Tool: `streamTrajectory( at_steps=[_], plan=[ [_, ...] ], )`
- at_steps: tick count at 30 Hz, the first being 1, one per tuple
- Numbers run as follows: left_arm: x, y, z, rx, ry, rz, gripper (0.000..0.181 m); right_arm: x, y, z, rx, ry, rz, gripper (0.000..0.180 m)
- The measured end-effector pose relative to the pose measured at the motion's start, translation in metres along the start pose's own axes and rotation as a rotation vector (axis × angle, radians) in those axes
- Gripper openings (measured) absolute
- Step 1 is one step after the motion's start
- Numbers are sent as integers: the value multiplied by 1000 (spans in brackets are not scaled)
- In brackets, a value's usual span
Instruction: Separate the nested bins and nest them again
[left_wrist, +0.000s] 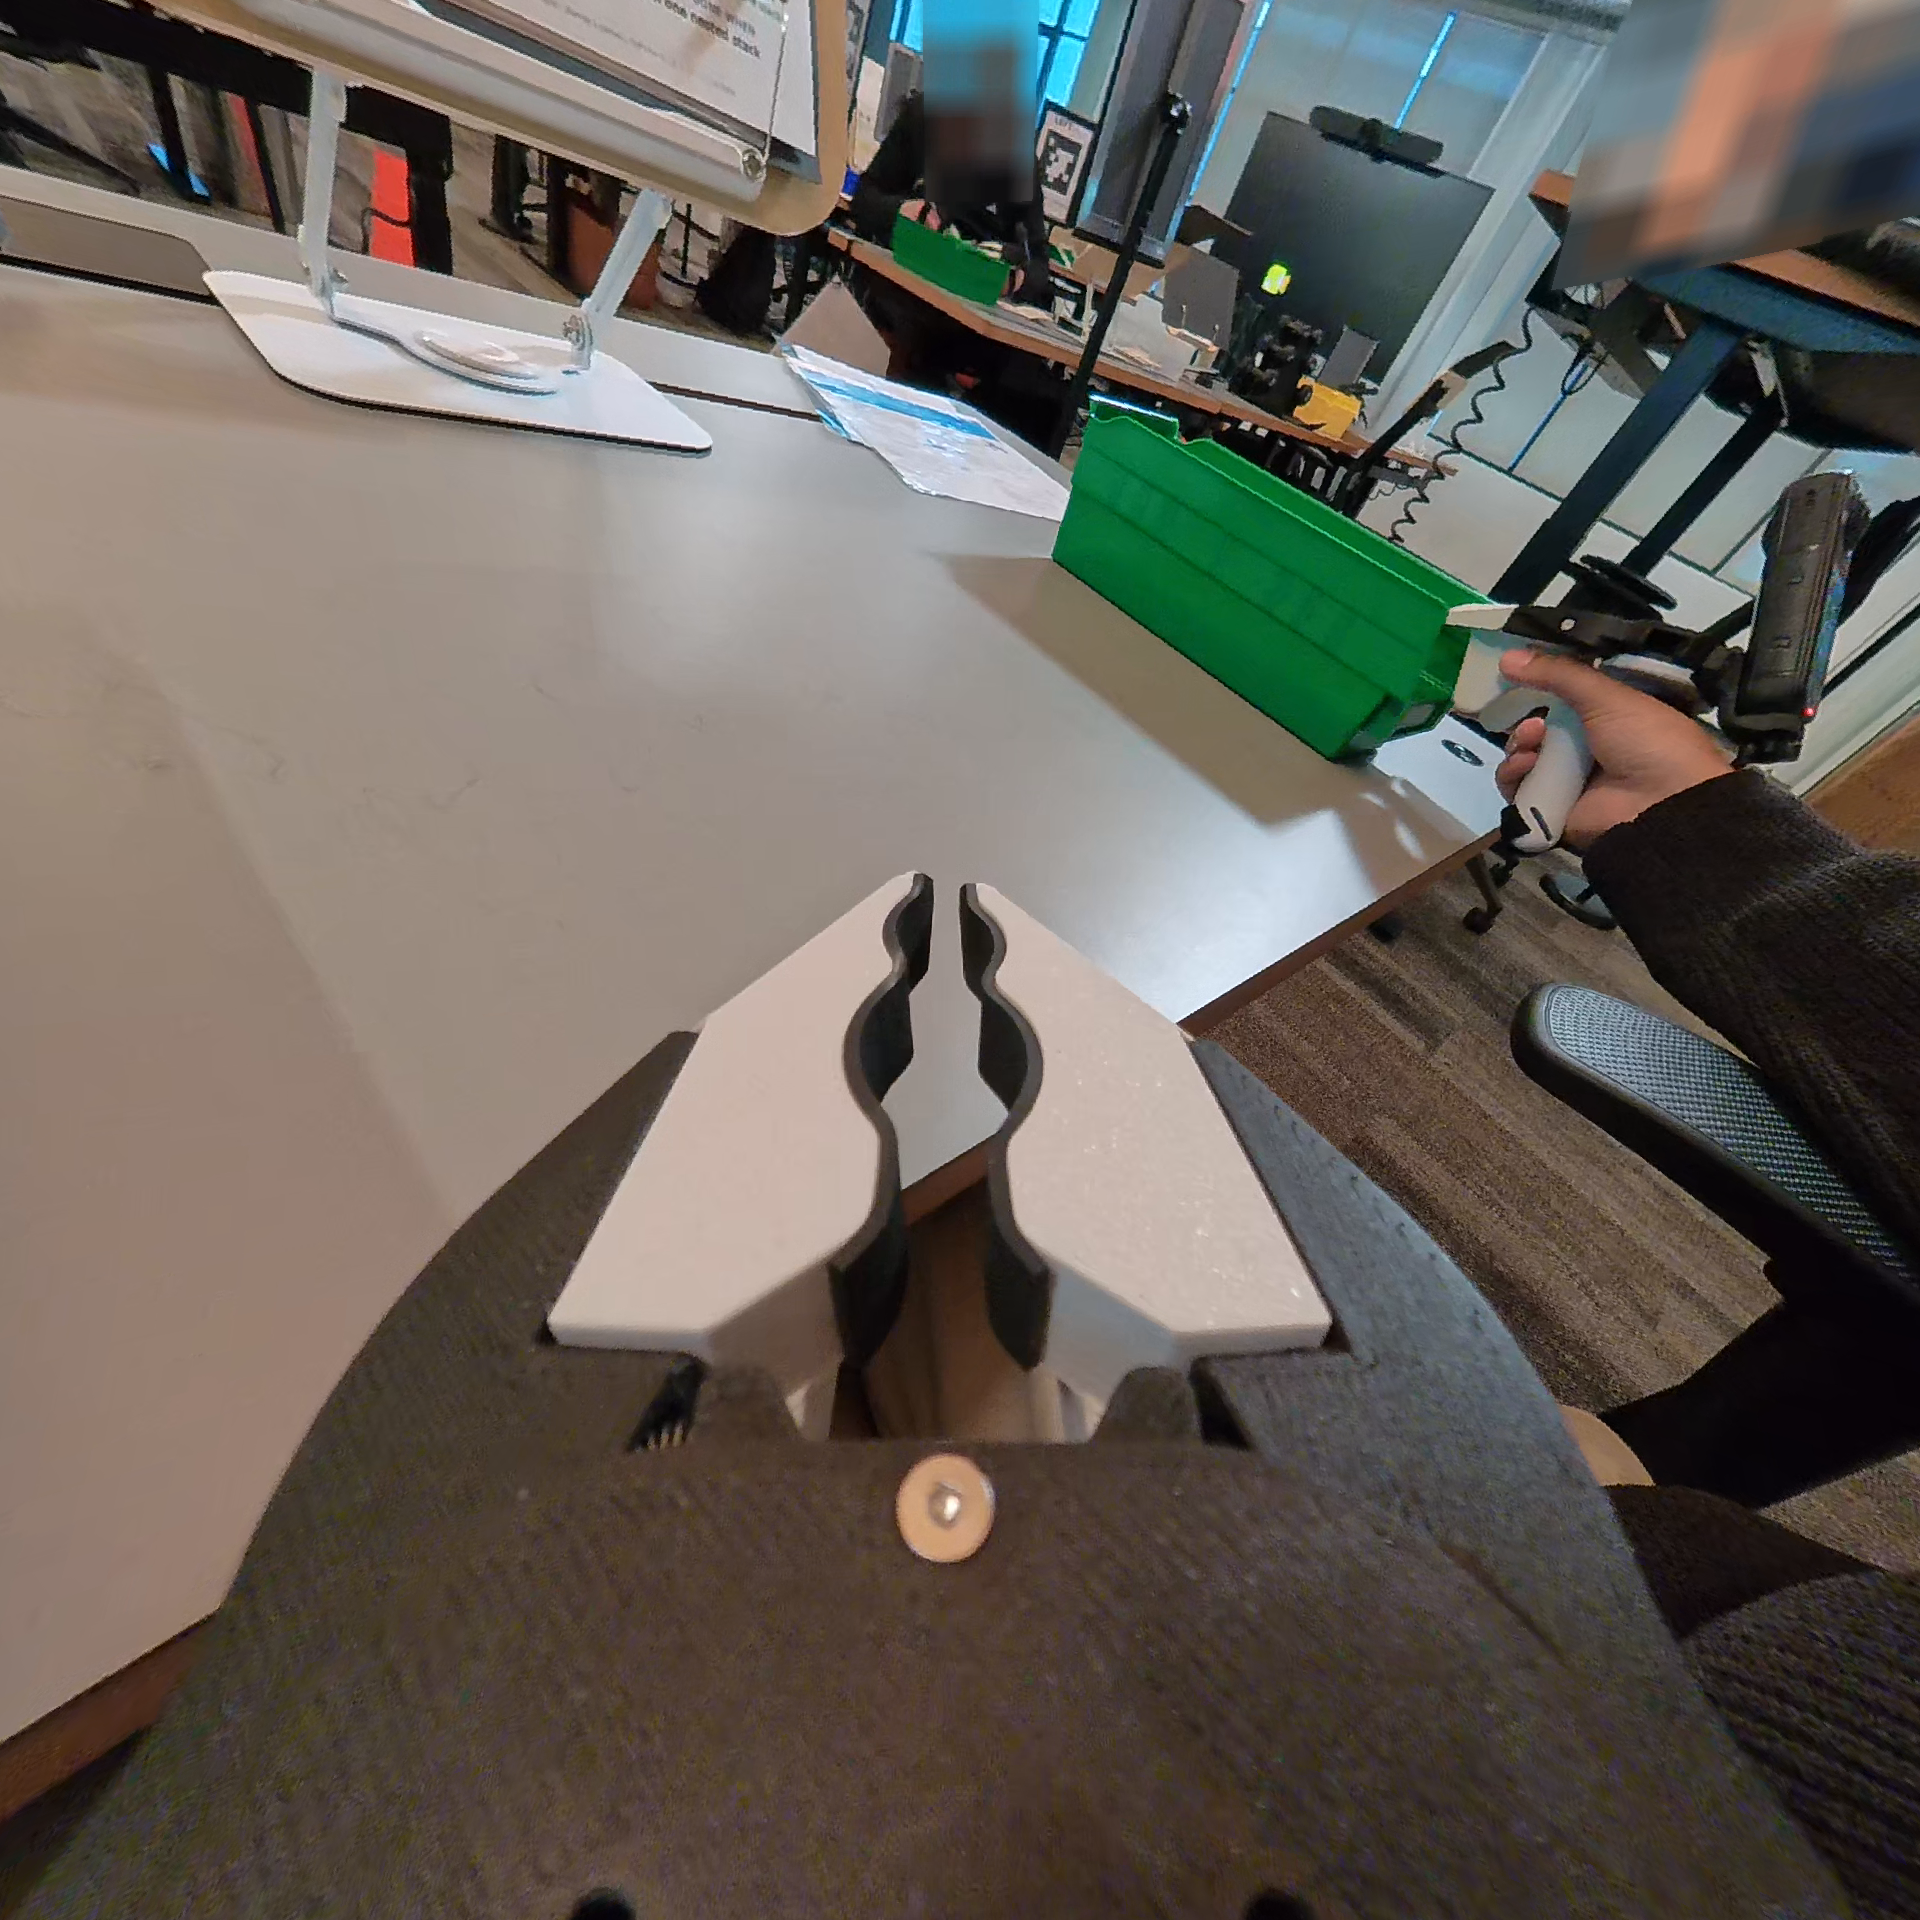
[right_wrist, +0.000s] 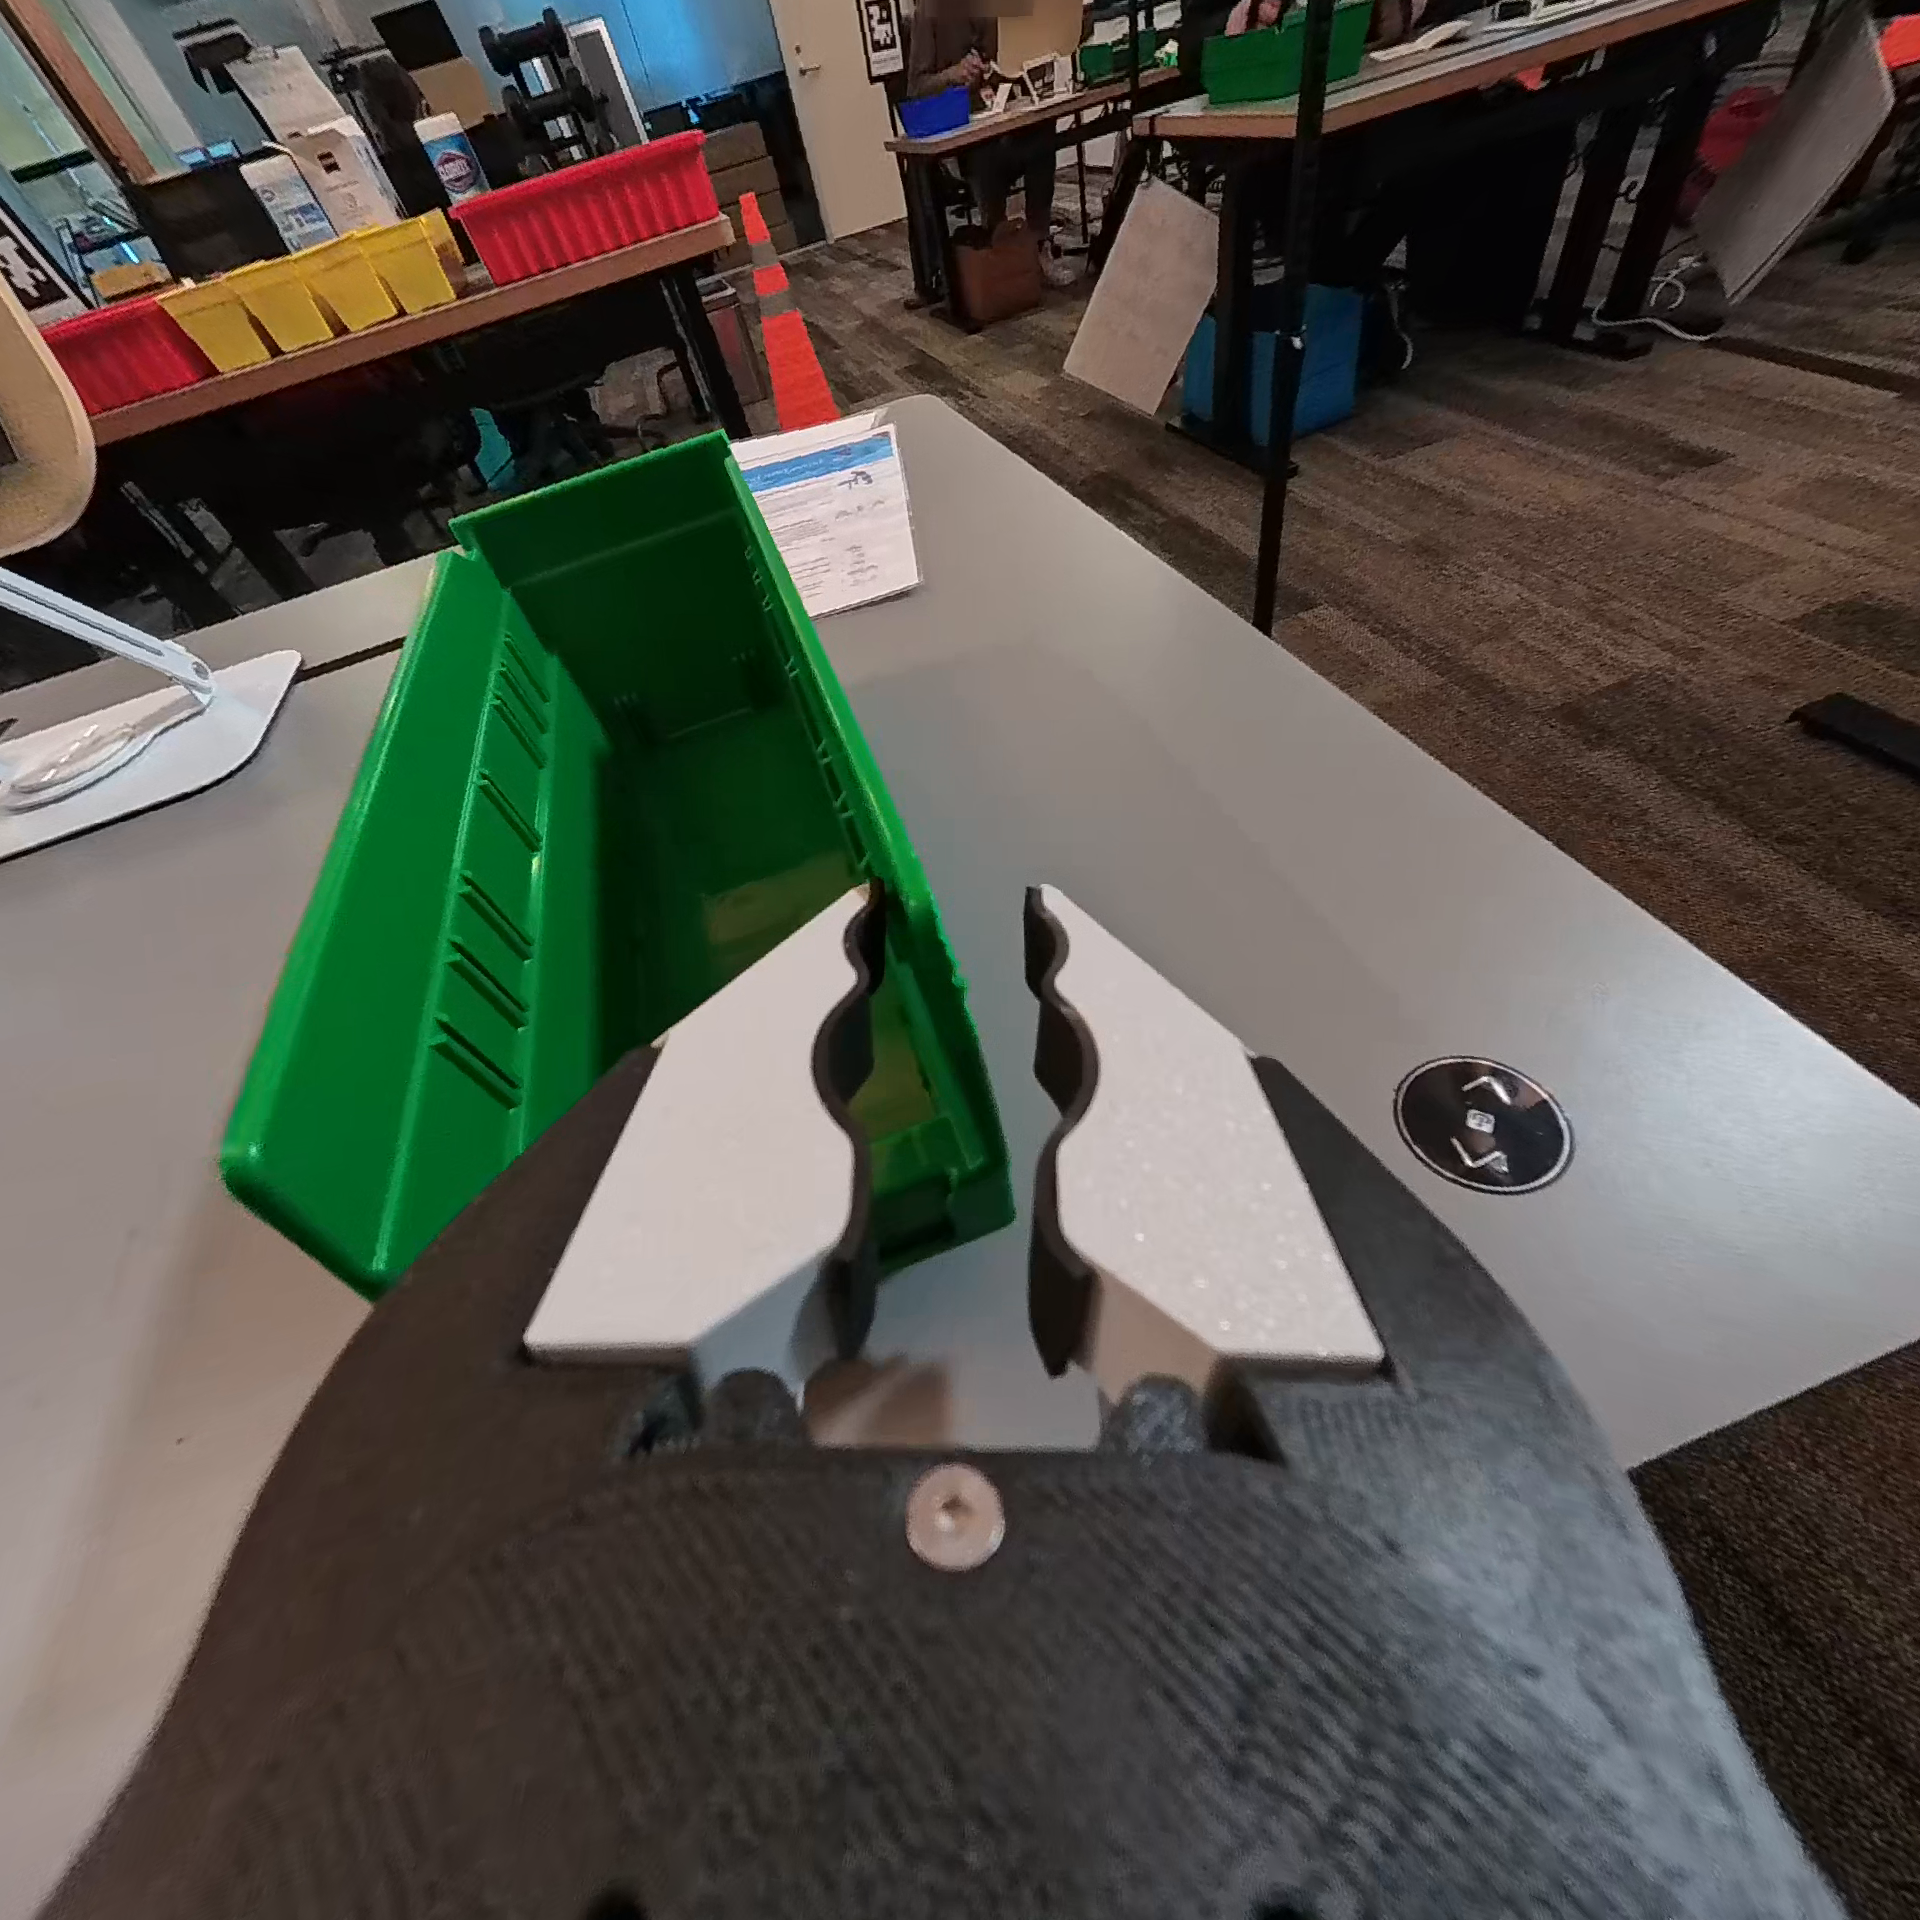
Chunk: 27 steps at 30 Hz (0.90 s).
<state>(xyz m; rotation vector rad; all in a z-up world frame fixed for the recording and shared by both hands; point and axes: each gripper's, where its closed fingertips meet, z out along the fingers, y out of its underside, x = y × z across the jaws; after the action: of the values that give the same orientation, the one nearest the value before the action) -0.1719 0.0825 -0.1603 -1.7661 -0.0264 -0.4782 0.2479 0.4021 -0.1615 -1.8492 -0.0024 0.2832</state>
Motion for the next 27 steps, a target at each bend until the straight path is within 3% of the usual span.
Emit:
streamTrajectory(
  at_steps=[21,24,27],
  plan=[
    [-1,1,0,-3,4,-18,3,0,-4,-2,14,23,-7,24],
    [-1,1,1,-3,2,-17,3,-5,-47,-27,160,70,3,27],
    [-2,3,2,-13,1,-13,3,-52,-106,-71,378,-22,-85,19]
  ],
)
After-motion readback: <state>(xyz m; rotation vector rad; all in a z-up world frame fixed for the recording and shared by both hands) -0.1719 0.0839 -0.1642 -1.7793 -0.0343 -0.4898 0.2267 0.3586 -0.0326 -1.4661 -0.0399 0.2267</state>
